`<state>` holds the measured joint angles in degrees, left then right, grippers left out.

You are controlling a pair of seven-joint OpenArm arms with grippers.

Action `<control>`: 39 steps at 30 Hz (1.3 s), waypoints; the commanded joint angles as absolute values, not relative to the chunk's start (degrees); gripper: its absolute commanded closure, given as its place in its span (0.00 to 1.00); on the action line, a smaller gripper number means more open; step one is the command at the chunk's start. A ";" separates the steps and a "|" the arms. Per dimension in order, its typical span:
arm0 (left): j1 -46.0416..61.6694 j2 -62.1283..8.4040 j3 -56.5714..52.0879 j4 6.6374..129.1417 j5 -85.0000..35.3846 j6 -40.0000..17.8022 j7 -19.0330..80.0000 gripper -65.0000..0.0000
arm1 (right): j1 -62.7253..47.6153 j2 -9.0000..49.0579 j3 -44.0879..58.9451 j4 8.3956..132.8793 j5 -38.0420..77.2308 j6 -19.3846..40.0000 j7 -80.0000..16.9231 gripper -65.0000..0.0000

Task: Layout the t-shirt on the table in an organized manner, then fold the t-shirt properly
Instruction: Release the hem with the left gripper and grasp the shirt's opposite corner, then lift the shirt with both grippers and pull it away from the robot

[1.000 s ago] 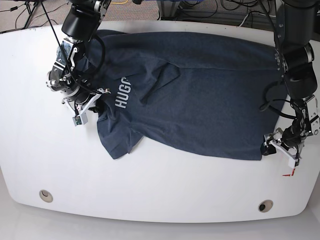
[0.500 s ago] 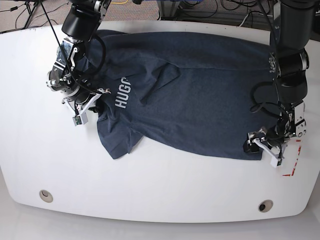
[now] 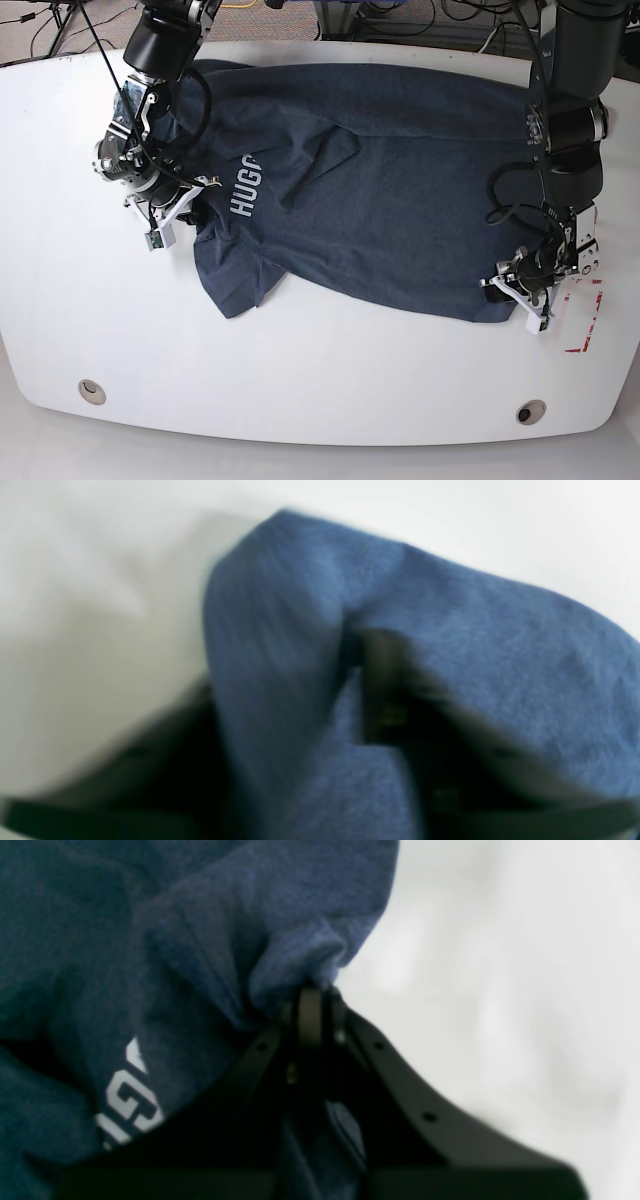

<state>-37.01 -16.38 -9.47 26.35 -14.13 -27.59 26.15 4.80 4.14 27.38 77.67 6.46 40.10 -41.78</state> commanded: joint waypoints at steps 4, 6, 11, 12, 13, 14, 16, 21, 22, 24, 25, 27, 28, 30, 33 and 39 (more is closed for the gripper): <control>-38.64 -17.19 -9.54 27.21 -14.46 -23.87 25.80 1.00 | 5.14 4.53 27.30 78.02 4.44 40.00 -43.91 1.00; -38.64 -17.19 -9.54 27.38 -14.73 -23.87 25.80 1.00 | 5.23 4.62 27.21 78.11 4.44 40.00 -43.91 1.00; -37.85 -17.45 -9.71 31.96 -14.81 -24.13 26.59 1.00 | 5.32 4.79 27.21 82.95 4.44 40.00 -44.09 1.00; -37.14 -17.54 -9.80 33.54 -14.81 -24.13 27.38 1.00 | 5.32 4.79 27.21 84.44 4.44 40.00 -44.26 1.00; -36.88 -17.54 -9.80 34.59 -14.81 -24.13 28.00 1.00 | 5.32 4.79 27.21 85.49 4.44 40.00 -44.26 1.00; -36.35 -17.54 -9.89 36.88 -14.81 -24.13 29.23 1.00 | 5.32 4.88 27.03 86.73 4.44 40.00 -44.53 1.00; -35.30 -17.63 -10.68 41.45 -14.81 -24.13 31.60 1.00 | 5.58 5.32 26.33 88.92 4.44 40.00 -45.76 1.00; -32.13 -17.63 -14.11 52.70 -14.46 -24.13 35.65 1.00 | 6.55 7.87 22.90 93.58 4.44 40.00 -48.31 1.00; -31.87 -17.63 -14.29 54.46 -14.46 -24.13 36.09 1.00 | 6.64 8.04 22.29 94.29 4.44 40.00 -48.48 1.00; -31.52 -17.63 -14.37 58.33 -14.64 -24.13 37.67 1.00 | 7.52 8.84 20.70 96.04 4.44 40.00 -48.66 1.00; -31.52 -17.63 -14.55 60.09 -14.73 -24.13 38.55 1.00 | 8.04 9.19 20.18 96.84 4.35 40.00 -48.75 1.00; -31.52 -17.80 -14.64 63.43 -14.73 -24.13 40.48 1.00 | 8.75 9.71 19.30 97.80 4.35 40.00 -49.54 1.00; -31.52 -18.33 -14.73 65.54 -14.81 -24.13 41.71 1.00 | 9.19 10.15 19.03 98.24 4.35 40.00 -50.33 1.00; -31.52 -18.59 -14.73 68.09 -14.81 -24.13 43.03 1.00 | 10.07 10.68 18.95 98.68 4.35 40.00 -51.12 1.00; -31.52 -18.59 -14.73 72.75 -14.81 -24.13 45.23 1.00 | 11.74 11.03 18.86 99.47 4.35 40.00 -52.18 1.00; -31.87 -18.68 -15.96 81.80 -14.81 -24.13 49.45 1.00 | 15.87 12.70 18.42 99.91 4.35 40.00 -53.67 1.00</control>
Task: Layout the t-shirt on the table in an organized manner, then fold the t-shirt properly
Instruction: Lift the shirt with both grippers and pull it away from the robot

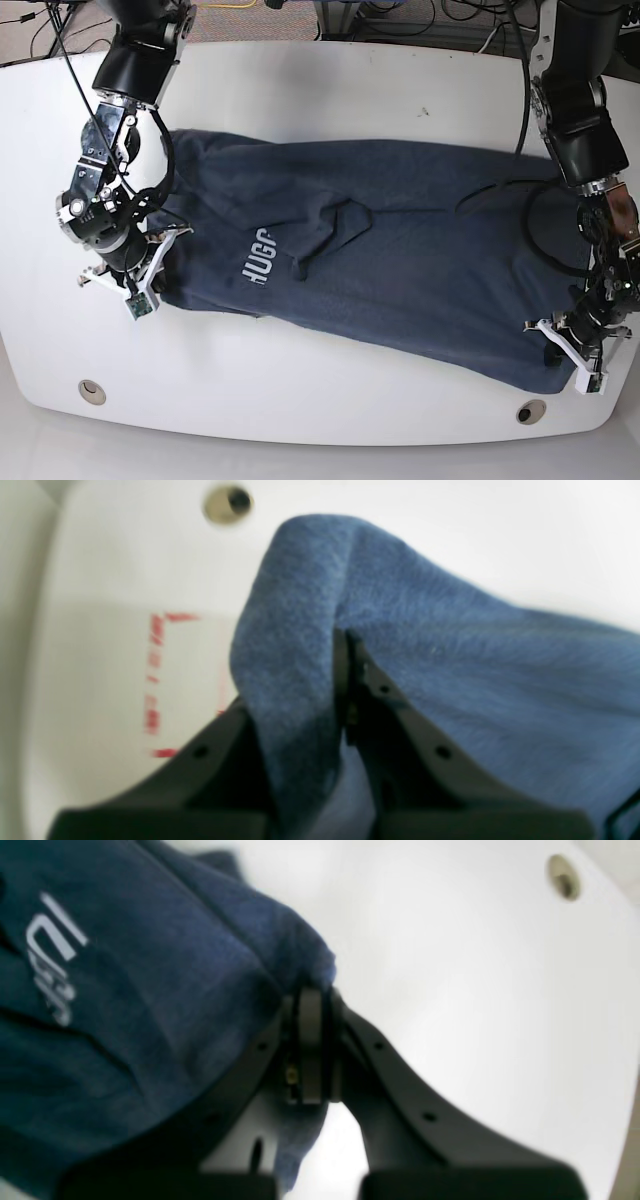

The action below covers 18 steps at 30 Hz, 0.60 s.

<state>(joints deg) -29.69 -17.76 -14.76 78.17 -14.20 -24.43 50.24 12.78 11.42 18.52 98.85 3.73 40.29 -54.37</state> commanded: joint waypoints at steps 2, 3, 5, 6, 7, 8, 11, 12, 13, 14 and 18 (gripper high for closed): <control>-32.31 -18.59 -16.75 83.74 -14.81 -24.13 50.42 1.00 | 18.07 13.49 17.80 99.65 4.35 40.00 -53.93 1.00; -33.10 -18.51 -16.92 84.53 -14.81 -24.13 50.77 1.00 | 19.21 14.29 17.19 99.65 4.35 40.00 -53.93 1.00; -34.33 -18.51 -16.92 85.05 -14.73 -24.13 51.03 1.00 | 21.23 15.43 15.52 99.03 4.44 40.00 -53.93 1.00; -34.95 -18.51 -16.92 85.05 -14.73 -24.13 51.03 1.00 | 22.55 15.96 14.46 98.51 4.44 40.00 -54.02 1.00; -35.38 -18.51 -16.92 85.14 -14.73 -24.13 51.03 1.00 | 23.87 16.40 13.76 98.07 4.44 40.00 -54.02 1.00; -35.82 -18.42 -16.92 85.23 -14.73 -24.04 51.03 1.00 | 25.63 17.01 12.88 97.45 4.44 40.00 -54.02 1.00; -38.46 -18.42 -17.01 86.55 -14.81 -23.96 51.03 1.00 | 29.93 19.03 11.30 95.96 4.35 40.00 -55.43 1.00; -39.43 -18.51 -17.10 87.25 -14.81 -23.96 51.21 1.00 | 31.34 19.47 10.95 95.69 4.35 40.00 -55.96 1.00; -40.40 -18.68 -17.10 87.96 -14.73 -23.96 51.47 1.00 | 32.75 19.91 10.59 95.52 4.35 40.00 -56.57 1.00; -41.71 -18.77 -17.10 88.75 -14.73 -23.96 52.26 1.00 | 34.86 20.44 10.24 95.43 4.35 40.00 -57.19 1.00; -47.96 -19.47 -17.19 91.65 -14.73 -23.96 56.84 1.00 | 41.80 22.20 9.19 95.34 4.44 40.00 -59.56 1.00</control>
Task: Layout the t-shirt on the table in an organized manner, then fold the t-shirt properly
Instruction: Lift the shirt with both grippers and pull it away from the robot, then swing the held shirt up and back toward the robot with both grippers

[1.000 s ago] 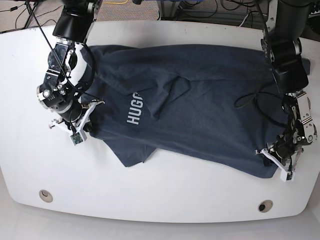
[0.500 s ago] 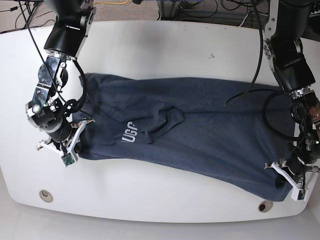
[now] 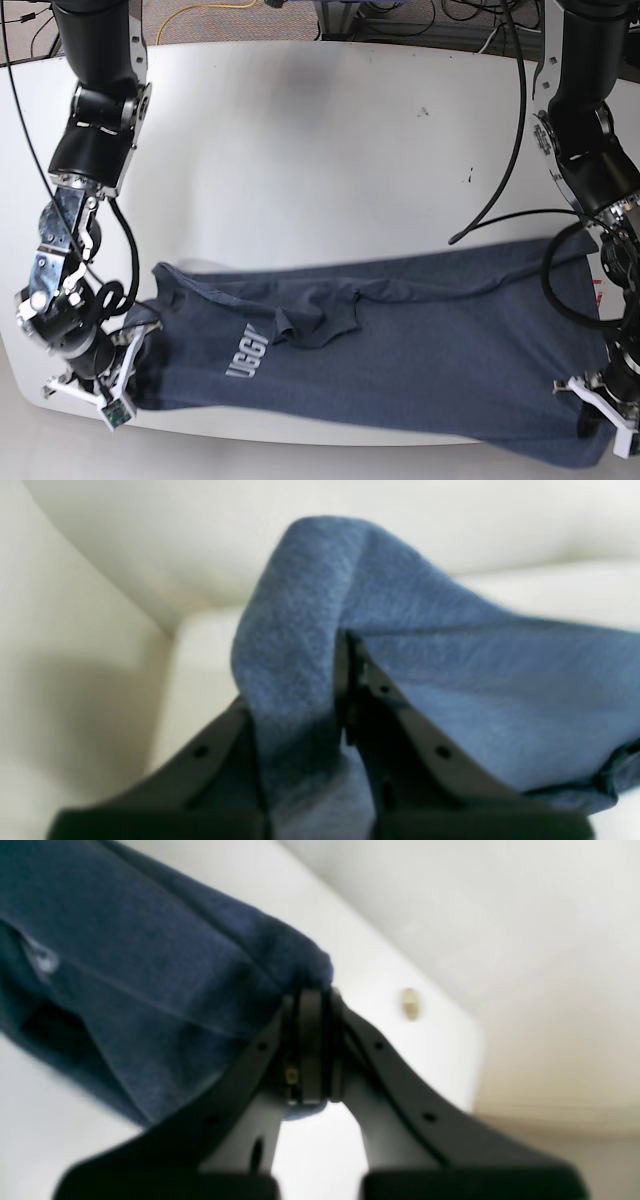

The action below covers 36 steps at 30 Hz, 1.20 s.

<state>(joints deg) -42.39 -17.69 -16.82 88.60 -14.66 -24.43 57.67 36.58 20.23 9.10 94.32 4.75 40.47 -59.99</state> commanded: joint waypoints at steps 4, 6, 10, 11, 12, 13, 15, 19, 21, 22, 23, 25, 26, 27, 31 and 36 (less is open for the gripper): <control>-56.84 -21.23 -17.19 93.58 -14.81 -23.96 60.88 1.00 | 50.68 24.40 5.93 95.25 4.44 40.00 -62.46 1.00; -61.41 -21.32 -17.19 93.23 -14.81 -23.96 61.67 1.00 | 55.16 25.36 3.91 95.16 4.44 40.00 -63.69 1.00; -69.05 -21.49 -17.19 92.18 -14.73 -23.96 63.34 1.00 | 61.93 26.42 0.84 94.81 4.44 40.00 -64.84 1.00; -70.90 -21.76 -17.19 91.47 -14.73 -23.96 63.87 1.00 | 63.43 26.59 0.31 94.29 4.53 40.00 -64.84 1.00; -72.57 -21.76 -17.19 90.77 -14.73 -23.96 64.13 1.00 | 64.84 26.68 -0.04 93.76 4.79 40.00 -64.84 1.00; -73.71 -21.67 -17.19 90.33 -14.73 -23.96 64.40 1.00 | 65.71 26.68 -0.31 93.32 4.88 40.00 -64.92 1.00; -75.00 -21.49 -17.19 89.19 -14.73 -23.96 64.66 1.00 | 67.74 26.68 -1.01 92.70 4.79 40.00 -64.92 1.00; -75.00 -21.49 -17.10 88.04 -14.81 -24.04 64.66 1.00 | 69.32 26.77 -1.45 92.44 4.62 40.00 -64.92 1.00; -75.00 -21.41 -17.10 88.13 -14.81 -24.04 64.66 1.00 | 69.32 26.86 -1.54 92.62 4.53 40.00 -64.92 1.00; -75.00 -21.41 -17.10 88.31 -14.81 -24.13 64.75 1.00 | 69.23 27.30 -1.45 92.70 4.79 40.00 -65.01 1.00; -75.00 -21.32 -17.10 88.40 -14.81 -24.13 64.75 1.00 | 69.14 27.65 -1.45 92.79 4.97 40.00 -65.36 1.00; -73.71 -21.32 -17.10 88.66 -14.90 -24.13 65.27 1.00 | 68.18 28.44 -1.27 93.49 4.97 40.00 -66.86 1.00; -73.01 -21.32 -17.10 88.66 -14.90 -24.13 65.63 1.00 | 67.65 28.53 -1.19 94.11 4.97 40.00 -67.21 1.00; -72.31 -21.32 -17.19 88.84 -14.90 -24.13 65.80 1.00 | 66.95 28.70 -0.75 94.64 4.88 40.00 -67.47 1.00; -67.56 -21.58 -17.27 89.10 -14.99 -24.13 65.80 1.00 | 61.67 28.88 1.63 97.27 4.44 40.00 -67.65 1.00; -59.38 -21.67 -18.59 92.09 -18.68 -24.22 65.89 1.00 | 51.56 29.32 5.41 102.90 4.44 40.00 -68.09 1.00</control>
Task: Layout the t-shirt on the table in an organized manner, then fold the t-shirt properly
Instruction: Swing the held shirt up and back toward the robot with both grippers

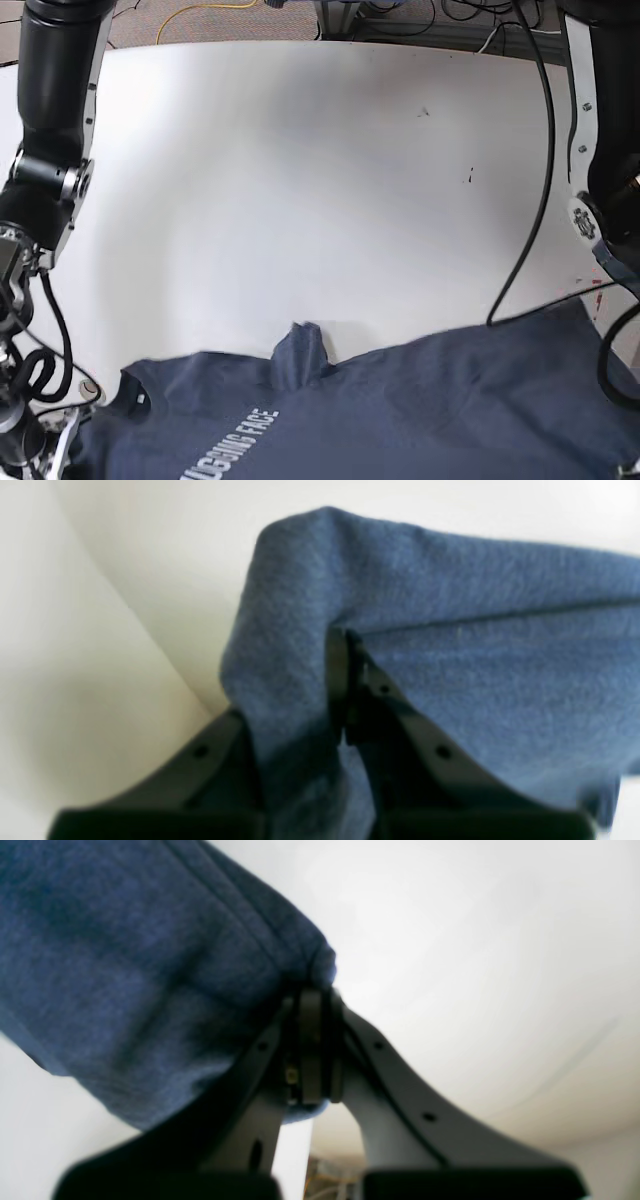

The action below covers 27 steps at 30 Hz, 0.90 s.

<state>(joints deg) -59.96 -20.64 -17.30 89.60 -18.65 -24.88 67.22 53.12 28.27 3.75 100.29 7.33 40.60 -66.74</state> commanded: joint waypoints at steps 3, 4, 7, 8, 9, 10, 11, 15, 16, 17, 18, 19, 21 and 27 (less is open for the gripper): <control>-52.88 -21.67 -20.88 94.81 -21.05 -24.22 65.98 1.00 | 44.53 29.14 8.48 106.15 4.44 40.00 -68.53 1.00; -50.42 -21.76 -21.58 95.96 -21.76 -24.22 66.24 1.00 | 41.54 28.97 9.71 107.47 4.44 40.00 -68.53 1.00; -44.62 -21.76 -22.73 98.77 -22.90 -24.22 68.00 1.00 | 33.19 28.62 12.97 110.81 4.62 40.00 -68.53 1.00; -42.77 -21.76 -22.99 99.65 -23.25 -24.22 68.35 1.00 | 31.08 28.18 14.02 111.52 4.79 40.00 -68.53 1.00; -40.84 -21.76 -23.34 100.62 -23.60 -24.22 68.53 1.00 | 28.97 27.47 14.90 112.13 4.88 40.00 -68.53 1.00; -38.37 -21.76 -23.87 101.85 -24.13 -24.22 68.70 1.00 | 26.33 26.86 16.31 112.92 4.88 40.00 -68.53 1.00; -36.44 -21.76 -24.22 102.64 -24.66 -24.22 68.79 1.00 | 24.48 26.33 17.36 113.45 4.88 40.00 -68.53 1.00; -27.38 -21.76 -25.63 105.71 -27.03 -24.22 68.88 1.00 | 16.31 24.22 21.32 115.38 4.88 40.00 -68.53 1.00; -25.54 -21.76 -25.89 106.15 -27.47 -24.22 68.88 1.00 | 14.90 23.69 21.76 115.47 4.88 40.00 -68.53 1.00; -23.69 -21.76 -26.24 106.51 -27.82 -24.22 68.88 1.00 | 13.58 23.16 22.20 115.56 4.88 40.00 -68.53 1.00; -21.49 -21.76 -26.77 107.12 -28.18 -24.22 68.88 1.00 | 12.00 22.64 22.73 115.65 4.88 40.00 -68.53 1.00; -19.65 -21.76 -27.56 107.65 -28.44 -24.22 68.88 1.00 | 10.86 22.20 23.08 115.65 4.88 40.00 -68.53 1.00; -15.87 -21.76 -29.05 108.35 -29.23 -24.22 68.88 1.00 | 8.40 21.32 24.04 115.65 4.88 40.00 -68.53 1.00; -4.53 -21.76 -33.71 108.70 -32.92 -24.22 68.88 1.00 | 1.71 18.33 26.86 115.74 4.88 40.00 -68.53 1.00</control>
<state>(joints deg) -5.89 -20.21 -32.12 107.59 -34.30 -24.88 70.52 2.17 17.56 25.50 114.69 7.97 40.80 -67.77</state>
